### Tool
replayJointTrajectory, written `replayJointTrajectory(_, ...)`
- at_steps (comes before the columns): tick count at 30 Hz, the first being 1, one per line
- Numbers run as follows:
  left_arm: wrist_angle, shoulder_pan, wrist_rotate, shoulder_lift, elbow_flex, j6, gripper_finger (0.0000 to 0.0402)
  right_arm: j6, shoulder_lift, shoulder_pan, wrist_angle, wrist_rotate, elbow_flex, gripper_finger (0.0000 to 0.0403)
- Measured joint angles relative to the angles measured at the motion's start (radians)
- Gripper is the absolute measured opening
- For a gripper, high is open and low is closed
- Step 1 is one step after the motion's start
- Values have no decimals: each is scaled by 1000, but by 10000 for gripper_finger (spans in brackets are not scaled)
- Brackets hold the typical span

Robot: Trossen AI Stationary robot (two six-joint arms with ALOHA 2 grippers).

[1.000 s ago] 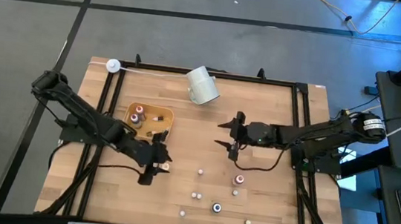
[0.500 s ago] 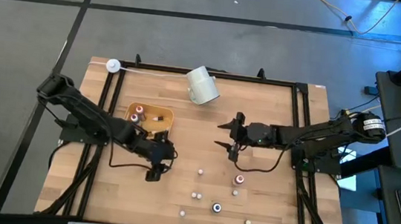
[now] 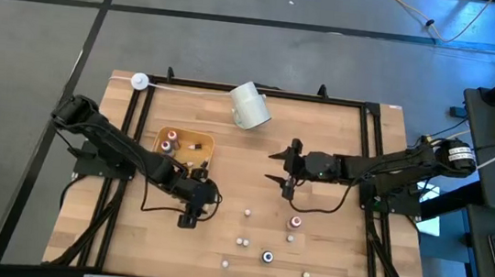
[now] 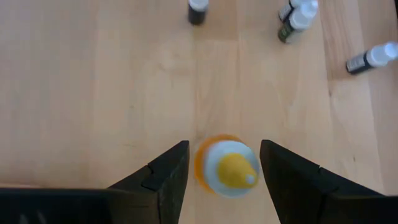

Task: Pick & Place food coloring
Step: Put the large yellow food coloring bottle into the bin

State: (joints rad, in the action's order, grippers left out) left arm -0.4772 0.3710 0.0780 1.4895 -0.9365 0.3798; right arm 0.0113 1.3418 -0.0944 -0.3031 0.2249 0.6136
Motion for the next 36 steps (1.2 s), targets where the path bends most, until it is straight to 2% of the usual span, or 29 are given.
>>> replayJointTrajectory(7,2,1,-63,6,0,5,191,0,0,0,0,0,0,294)
replayJointTrajectory(27,11,1,-39,6,1,27,191,0,0,0,0,0,0,294)
replayJointTrajectory(36,10,8,-45,6,1,-91,163,0,0,0,1,1,0,294)
